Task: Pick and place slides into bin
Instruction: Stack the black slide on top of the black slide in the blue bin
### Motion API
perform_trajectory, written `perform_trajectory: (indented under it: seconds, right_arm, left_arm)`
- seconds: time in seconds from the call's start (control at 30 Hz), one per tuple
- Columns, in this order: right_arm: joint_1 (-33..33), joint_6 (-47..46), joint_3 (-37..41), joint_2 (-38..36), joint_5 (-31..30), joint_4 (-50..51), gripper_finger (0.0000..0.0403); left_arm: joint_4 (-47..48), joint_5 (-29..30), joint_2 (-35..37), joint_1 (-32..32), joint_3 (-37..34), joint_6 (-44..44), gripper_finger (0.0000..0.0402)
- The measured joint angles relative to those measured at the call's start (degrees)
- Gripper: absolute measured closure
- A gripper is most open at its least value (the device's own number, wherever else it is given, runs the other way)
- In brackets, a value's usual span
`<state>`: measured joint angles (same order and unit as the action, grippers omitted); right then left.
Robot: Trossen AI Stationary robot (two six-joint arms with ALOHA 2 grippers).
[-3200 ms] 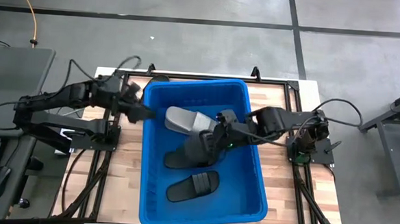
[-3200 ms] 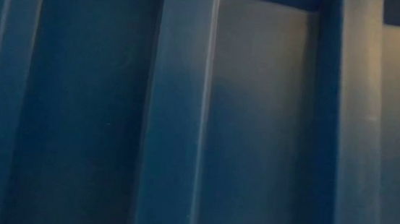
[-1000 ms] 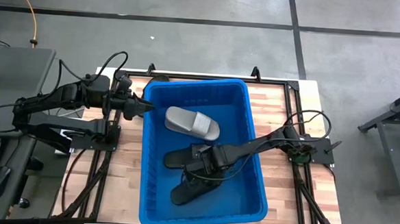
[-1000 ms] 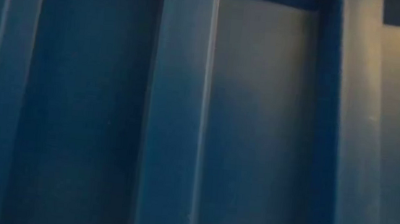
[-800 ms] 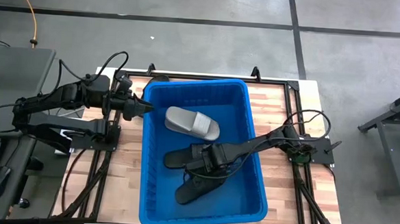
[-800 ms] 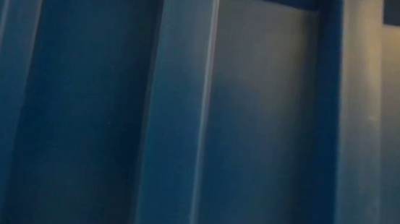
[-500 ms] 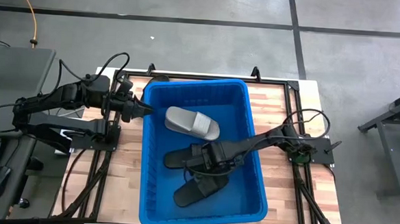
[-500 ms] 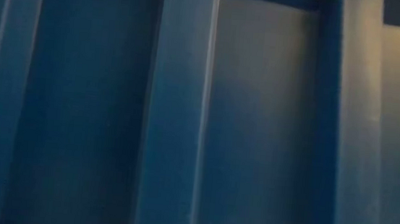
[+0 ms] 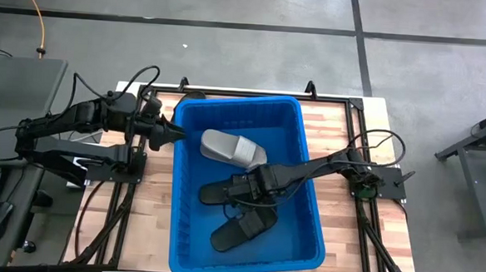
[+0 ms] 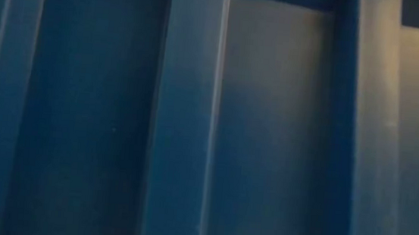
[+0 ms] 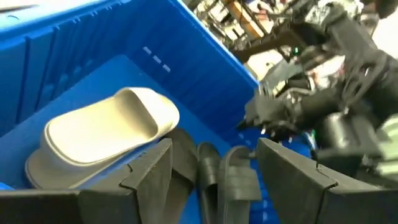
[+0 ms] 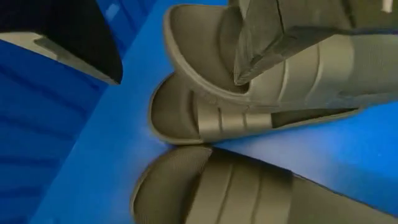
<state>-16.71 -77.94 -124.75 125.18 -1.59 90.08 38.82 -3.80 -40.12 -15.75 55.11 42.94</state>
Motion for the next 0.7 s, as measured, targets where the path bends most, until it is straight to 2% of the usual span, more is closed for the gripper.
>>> perform_trajectory:
  seconds: [0.13, 0.27, 0.43, 0.57, 0.63, 0.7]
  right_arm:
    - [-0.28, 5.3, 0.0, -2.15, -2.34, -0.02, 0.0107]
    - [-0.21, 9.89, -0.02, -4.04, -2.79, -0.11, 0.0107]
    - [0.31, 12.22, -0.11, -6.6, -3.17, -0.28, 0.0107]
    - [0.33, 12.33, -0.11, -8.7, -6.95, -0.65, 0.0107]
    - [0.55, 12.4, -0.11, -10.01, -8.54, -0.73, 0.0107]
    - [0.55, 12.18, -0.11, -11.21, -11.18, -0.63, 0.0107]
  left_arm:
    - [0.86, -1.33, 0.1, 0.0, 0.0, -1.47, 0.0179]
    - [0.06, 2.21, 1.26, 0.0, -0.02, -1.28, 0.0179]
    - [-6.56, 6.27, 0.74, -0.04, -0.02, 0.53, 0.0179]
    - [-15.53, 8.76, -1.46, -0.27, 0.0, -2.32, 0.0179]
    - [-16.19, 9.14, -3.04, -2.63, 0.01, -2.46, 0.0179]
    - [-15.87, 6.0, -4.58, -7.56, 0.01, -2.48, 0.0179]
